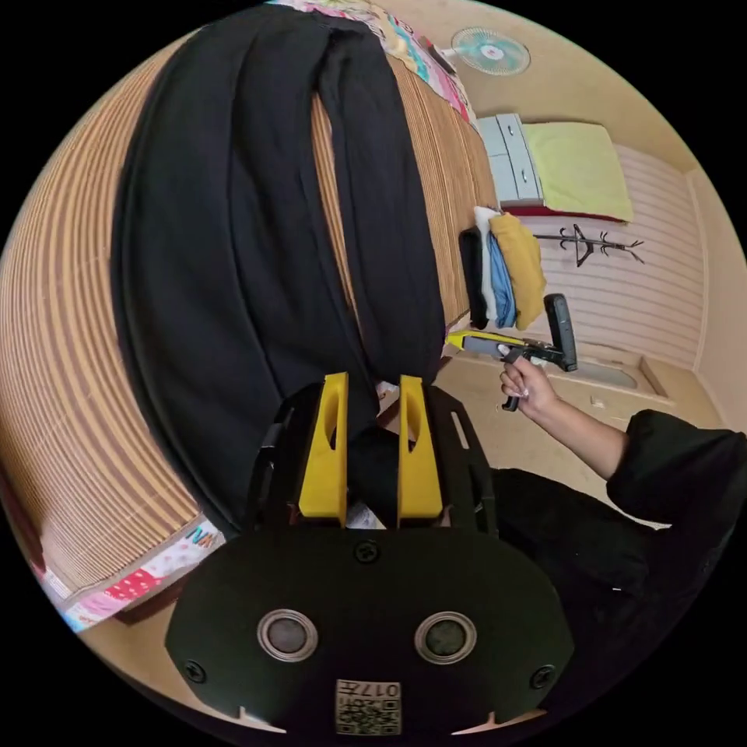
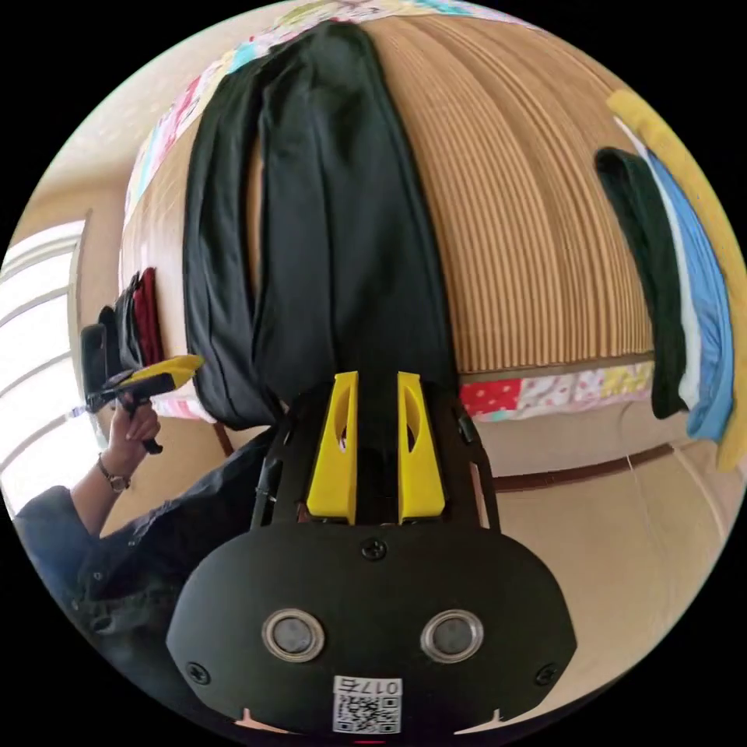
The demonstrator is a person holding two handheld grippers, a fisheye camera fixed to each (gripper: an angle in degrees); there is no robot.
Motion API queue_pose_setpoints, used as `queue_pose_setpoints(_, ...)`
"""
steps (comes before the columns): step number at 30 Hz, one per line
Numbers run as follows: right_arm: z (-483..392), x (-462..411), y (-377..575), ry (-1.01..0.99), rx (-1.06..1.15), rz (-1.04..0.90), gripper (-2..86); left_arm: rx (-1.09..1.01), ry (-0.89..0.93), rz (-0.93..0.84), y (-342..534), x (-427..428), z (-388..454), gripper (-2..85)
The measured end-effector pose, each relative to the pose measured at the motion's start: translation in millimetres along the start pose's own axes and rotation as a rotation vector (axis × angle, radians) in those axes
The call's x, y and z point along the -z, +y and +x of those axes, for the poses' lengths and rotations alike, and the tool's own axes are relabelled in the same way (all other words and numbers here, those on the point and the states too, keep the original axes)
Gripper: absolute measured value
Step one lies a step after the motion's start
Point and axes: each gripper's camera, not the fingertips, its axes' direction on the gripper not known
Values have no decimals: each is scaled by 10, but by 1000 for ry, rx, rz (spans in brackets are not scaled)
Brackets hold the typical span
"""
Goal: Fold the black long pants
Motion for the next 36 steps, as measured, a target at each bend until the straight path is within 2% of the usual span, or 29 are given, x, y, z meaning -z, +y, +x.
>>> queue_pose_setpoints(3, 315, -89, 39, 30, -34, -37, 101, 25, -80, -107, -270, -574, -4, 111)
queue_pose_setpoints(8, 566, -577, 223, -49, 110, -301, 83, 42, -115, -78, -298, -841, 23, 75)
queue_pose_setpoints(10, 630, -492, 342, -84, 174, -275, 47, 48, -111, -57, -209, -840, 40, 38)
queue_pose_setpoints(12, 749, -355, 453, -208, 231, -265, 37, 61, -53, -31, -128, -759, 14, 17)
queue_pose_setpoints(14, 987, -96, 630, -610, 331, -251, 32, 23, 167, 14, -33, -634, -17, 1)
queue_pose_setpoints(15, 1060, -28, 681, -713, 350, -246, 31, 13, 320, 57, 46, -559, -43, -3)
queue_pose_setpoints(16, 1197, 105, 789, -825, 375, -217, 29, 7, 398, 105, 139, -493, -54, -6)
queue_pose_setpoints(17, 1334, 212, 894, -849, 382, -181, 28, 13, 400, 122, 187, -472, -61, -7)
queue_pose_setpoints(18, 1411, 237, 934, -833, 366, -171, 28, 47, 331, 129, 275, -477, -83, -8)
queue_pose_setpoints(19, 1589, 216, 984, -733, 279, -173, 27, 88, 203, 98, 343, -558, -115, -9)
queue_pose_setpoints(22, 1960, 73, 1031, -527, 35, -214, 27, 130, 104, -40, 381, -967, -140, -9)
queue_pose_setpoints(24, 1968, 153, 1057, -562, 64, -177, 26, 35, 190, -67, 361, -1097, 22, -9)
queue_pose_setpoints(26, 1834, 274, 1120, -643, 184, -154, 25, 13, 151, -79, 346, -1155, 161, -8)
queue_pose_setpoints(27, 1810, 283, 1142, -617, 195, -159, 25, 13, 89, -90, 337, -1196, 222, -7)
queue_pose_setpoints(29, 1783, 183, 1212, -384, 166, -249, 25, 49, -29, -95, 321, -1253, 259, -2)
queue_pose_setpoints(30, 1776, 173, 1229, -335, 161, -259, 25, 73, -68, -81, 298, -1273, 281, 4)
queue_pose_setpoints(31, 1701, 226, 1269, -336, 216, -238, 25, 74, -34, -41, 257, -1264, 329, 36)
queue_pose_setpoints(34, 1291, 464, 1425, -529, 467, -182, 26, 91, 154, 103, 93, -1189, 495, 106)
queue_pose_setpoints(36, 1005, 527, 1515, -598, 592, -209, 27, 87, 222, 147, -51, -1183, 632, 131)
